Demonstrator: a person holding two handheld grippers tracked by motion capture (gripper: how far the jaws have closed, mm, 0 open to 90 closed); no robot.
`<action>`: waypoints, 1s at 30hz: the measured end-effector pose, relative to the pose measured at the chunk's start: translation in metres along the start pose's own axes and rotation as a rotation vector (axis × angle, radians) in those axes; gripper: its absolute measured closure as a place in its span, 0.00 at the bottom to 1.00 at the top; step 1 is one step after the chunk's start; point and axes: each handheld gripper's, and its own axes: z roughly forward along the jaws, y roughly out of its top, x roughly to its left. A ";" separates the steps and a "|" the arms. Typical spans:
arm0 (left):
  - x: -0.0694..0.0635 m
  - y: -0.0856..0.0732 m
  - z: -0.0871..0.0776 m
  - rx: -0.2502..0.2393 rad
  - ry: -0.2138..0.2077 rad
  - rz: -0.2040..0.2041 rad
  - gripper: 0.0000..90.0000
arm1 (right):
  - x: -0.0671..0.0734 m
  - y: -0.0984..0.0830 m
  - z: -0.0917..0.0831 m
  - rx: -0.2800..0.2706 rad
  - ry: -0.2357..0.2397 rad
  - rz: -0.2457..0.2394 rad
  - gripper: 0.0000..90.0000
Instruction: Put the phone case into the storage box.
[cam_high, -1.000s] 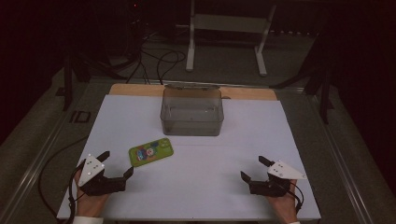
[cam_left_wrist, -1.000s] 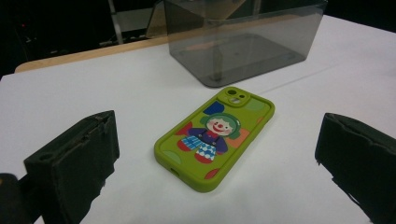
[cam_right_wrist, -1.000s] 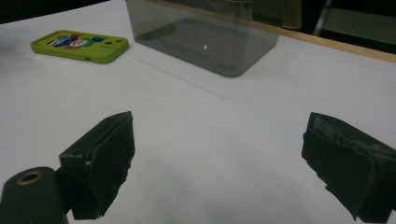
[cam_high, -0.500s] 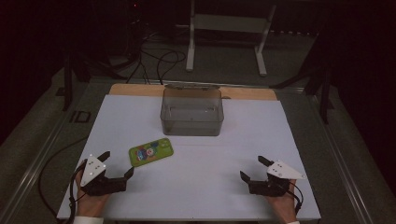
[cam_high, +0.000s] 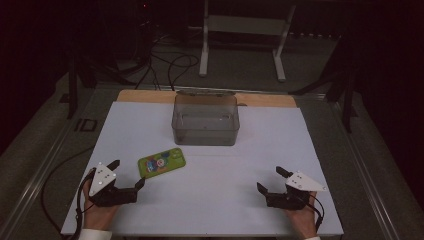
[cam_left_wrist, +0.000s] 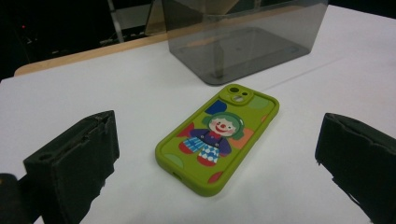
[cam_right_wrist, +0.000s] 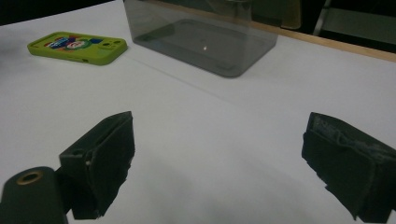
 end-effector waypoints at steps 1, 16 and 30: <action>0.000 0.001 0.001 0.005 -0.005 -0.002 0.00 | 0.000 0.000 0.000 0.000 0.001 0.001 0.10; 0.006 0.012 0.019 0.059 -0.036 0.033 0.00 | 0.000 0.000 0.001 0.002 -0.002 0.005 0.10; 0.012 0.025 0.035 0.094 -0.070 0.072 0.00 | 0.000 0.000 0.002 0.003 -0.001 0.011 0.10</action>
